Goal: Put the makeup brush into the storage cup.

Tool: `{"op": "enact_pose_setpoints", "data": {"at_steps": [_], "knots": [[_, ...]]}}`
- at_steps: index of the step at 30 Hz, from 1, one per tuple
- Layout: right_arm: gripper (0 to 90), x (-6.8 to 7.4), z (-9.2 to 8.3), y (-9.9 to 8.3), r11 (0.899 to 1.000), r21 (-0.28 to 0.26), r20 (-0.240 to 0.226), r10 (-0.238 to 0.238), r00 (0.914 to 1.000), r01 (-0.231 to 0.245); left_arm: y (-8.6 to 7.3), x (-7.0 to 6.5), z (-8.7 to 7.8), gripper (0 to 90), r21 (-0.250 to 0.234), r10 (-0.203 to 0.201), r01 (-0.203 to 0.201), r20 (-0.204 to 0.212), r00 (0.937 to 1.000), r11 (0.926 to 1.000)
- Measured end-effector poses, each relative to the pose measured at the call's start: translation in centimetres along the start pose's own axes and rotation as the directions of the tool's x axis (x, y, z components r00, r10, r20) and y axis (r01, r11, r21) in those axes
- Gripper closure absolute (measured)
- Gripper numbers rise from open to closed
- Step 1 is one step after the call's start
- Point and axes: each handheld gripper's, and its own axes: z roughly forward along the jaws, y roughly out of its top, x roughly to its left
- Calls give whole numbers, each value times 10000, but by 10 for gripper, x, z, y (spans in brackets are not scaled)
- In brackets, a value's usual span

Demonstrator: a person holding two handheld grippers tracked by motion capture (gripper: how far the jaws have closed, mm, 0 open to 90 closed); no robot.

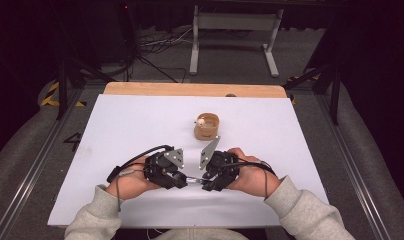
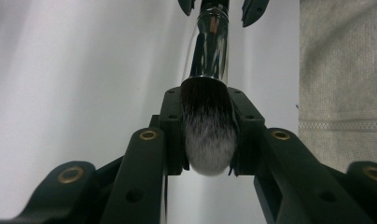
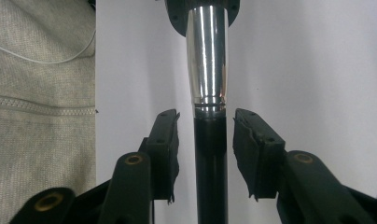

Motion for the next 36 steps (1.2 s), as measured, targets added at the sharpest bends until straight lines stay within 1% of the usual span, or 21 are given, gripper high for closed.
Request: {"op": "enact_pose_setpoints", "data": {"at_steps": [3, 7, 9, 11, 13, 14, 16, 17, 18, 19, 21, 24, 25, 31, 36], "knots": [[624, -1, 1, 0, 9998, 133, -30, 145, 9999, -145, 0, 0, 0, 720, -8, 13, -13, -12, 10000, 10000], [641, -1, 3, 1, 9994, 307, -47, 161, 9999, -160, 0, -1, 0, 720, 47, 29, -29, 4, 10000, 10000], [645, -2, 4, 1, 9994, 317, -32, 113, 9999, -112, 1, -1, 1, 720, 55, 35, -35, 14, 10000, 10000], [649, -2, 5, 2, 9990, 451, -116, 77, 9999, -71, 1, -1, 1, 720, 70, 83, -84, 30, 10000, 9999], [670, -3, 7, 3, 9990, 446, -124, -63, 9999, 68, 1, -1, 1, 720, 73, 107, -107, 29, 9999, 9999], [677, -2, 7, 3, 9986, 526, -143, 66, 9999, -58, 2, -2, 1, 720, 99, 136, -137, 44, 9999, 9999], [698, -2, 8, 3, 9983, 587, -167, 55, 9998, -45, 2, -2, 2, 720, 120, 142, -142, 32, 9999, 9998], [708, -3, 9, 4, 9985, 536, -205, -108, 9997, 119, 1, -2, 2, 720, 123, 109, -110, 44, 9999, 9999], [715, -2, 8, 4, 9979, 644, -235, -26, 9997, 41, 1, -2, 2, 720, 129, 108, -109, 52, 9999, 9999], [727, -1, 9, 4, 9978, 652, -234, -57, 9997, 72, 1, -1, 2, 720, 136, 103, -104, 64, 9999, 9999], [733, -1, 9, 4, 9977, 670, -244, -83, 9997, 99, 1, -1, 2, 720, 146, 108, -109, 84, 9999, 9998], [737, -2, 10, 5, 9974, 667, -285, -262, 9992, 280, 1, -1, 3, 719, 170, 138, -140, 128, 9998, 9998], [738, -1, 10, 5, 9969, 761, -308, -166, 9994, 189, 1, -1, 3, 719, 180, 142, -144, 131, 9998, 9997], [742, -1, 11, 5, 9958, 867, -354, -248, 9991, 278, 2, -2, 4, 713, 221, 143, -144, 68, 9999, 9997], [745, -1, 10, 6, 9958, 882, -359, -224, 9991, 255, 1, -2, 3, 686, 72, 116, -116, 42, 9999, 9999]]}}
